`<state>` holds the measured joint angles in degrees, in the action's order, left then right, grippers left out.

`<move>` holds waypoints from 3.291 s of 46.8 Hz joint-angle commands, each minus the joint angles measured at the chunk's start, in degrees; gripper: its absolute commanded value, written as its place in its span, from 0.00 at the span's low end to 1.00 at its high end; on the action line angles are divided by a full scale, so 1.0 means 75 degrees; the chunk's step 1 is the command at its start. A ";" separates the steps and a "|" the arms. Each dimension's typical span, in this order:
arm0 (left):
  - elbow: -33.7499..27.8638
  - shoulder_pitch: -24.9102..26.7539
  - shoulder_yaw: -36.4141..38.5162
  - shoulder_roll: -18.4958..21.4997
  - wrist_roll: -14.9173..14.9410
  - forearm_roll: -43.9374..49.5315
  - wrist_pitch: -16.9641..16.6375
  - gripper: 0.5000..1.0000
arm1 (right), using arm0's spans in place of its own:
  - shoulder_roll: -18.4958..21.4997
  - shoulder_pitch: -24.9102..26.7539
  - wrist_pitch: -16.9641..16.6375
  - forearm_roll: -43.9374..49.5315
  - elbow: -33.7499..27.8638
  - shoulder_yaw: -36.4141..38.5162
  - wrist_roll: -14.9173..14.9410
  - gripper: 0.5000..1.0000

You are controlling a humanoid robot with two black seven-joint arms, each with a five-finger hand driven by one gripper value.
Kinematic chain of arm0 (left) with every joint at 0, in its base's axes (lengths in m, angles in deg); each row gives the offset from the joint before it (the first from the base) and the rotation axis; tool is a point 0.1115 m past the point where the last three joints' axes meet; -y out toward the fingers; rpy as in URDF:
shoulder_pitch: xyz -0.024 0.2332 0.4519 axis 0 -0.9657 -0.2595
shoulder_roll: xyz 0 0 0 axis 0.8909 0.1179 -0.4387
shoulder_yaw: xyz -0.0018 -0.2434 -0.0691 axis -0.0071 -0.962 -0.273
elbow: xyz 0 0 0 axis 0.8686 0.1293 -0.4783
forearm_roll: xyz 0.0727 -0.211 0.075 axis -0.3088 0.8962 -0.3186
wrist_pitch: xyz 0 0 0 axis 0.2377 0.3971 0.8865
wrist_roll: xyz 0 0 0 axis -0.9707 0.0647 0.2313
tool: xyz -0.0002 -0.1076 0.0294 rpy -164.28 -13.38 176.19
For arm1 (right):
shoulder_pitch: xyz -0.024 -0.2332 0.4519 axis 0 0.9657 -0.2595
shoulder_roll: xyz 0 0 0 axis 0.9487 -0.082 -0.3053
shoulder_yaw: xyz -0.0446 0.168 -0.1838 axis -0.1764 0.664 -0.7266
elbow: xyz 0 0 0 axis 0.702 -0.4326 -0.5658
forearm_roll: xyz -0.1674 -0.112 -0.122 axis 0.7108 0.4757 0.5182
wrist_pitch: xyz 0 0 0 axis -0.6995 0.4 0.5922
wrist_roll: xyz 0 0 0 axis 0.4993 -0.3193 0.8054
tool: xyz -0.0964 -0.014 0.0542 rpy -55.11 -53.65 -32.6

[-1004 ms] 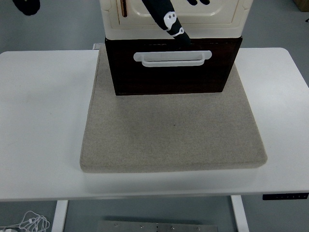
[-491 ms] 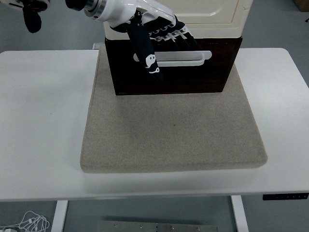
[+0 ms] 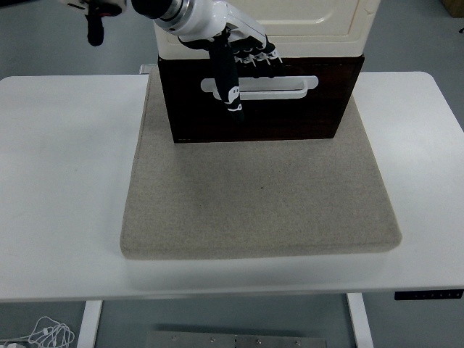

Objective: Open the drawer under the combination cabinet

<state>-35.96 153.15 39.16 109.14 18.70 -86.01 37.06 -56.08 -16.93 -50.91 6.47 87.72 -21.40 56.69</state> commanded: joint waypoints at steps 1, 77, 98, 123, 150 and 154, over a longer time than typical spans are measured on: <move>0.0107 -0.0001 0.0000 -0.0152 0.0201 0.0005 0.0001 1.00 | 0.0000 0.0000 0.0000 0.0000 0.0000 0.0000 0.0001 0.85; 0.0881 -0.1185 -0.0293 -0.1079 0.1092 0.0098 -0.1335 1.00 | 0.0000 0.0000 0.0000 0.0000 0.0000 0.0000 0.0001 0.85; 0.0963 -0.1349 -0.0304 -0.1079 0.1092 0.0087 -0.1346 1.00 | 0.0000 0.0000 0.0000 0.0000 0.0000 0.0000 0.0001 0.85; 0.1045 -0.1548 -0.0304 -0.1243 0.1092 0.0063 -0.1346 1.00 | 0.0000 0.0011 0.0000 0.0000 0.0000 0.0000 0.0001 0.85; 0.1033 -0.1501 -0.0492 -0.1255 0.1092 0.0028 -0.1218 1.00 | 0.0000 0.0000 0.0000 0.0000 0.0000 0.0000 0.0001 0.85; 0.1010 -0.1489 -0.0492 -0.1255 0.1081 0.0016 -0.1194 1.00 | 0.0000 0.0000 0.0000 0.0000 0.0000 0.0000 0.0001 0.85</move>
<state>-28.24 141.86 35.47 99.72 26.88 -85.78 27.97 -56.08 -16.93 -50.91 6.48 87.74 -21.40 56.70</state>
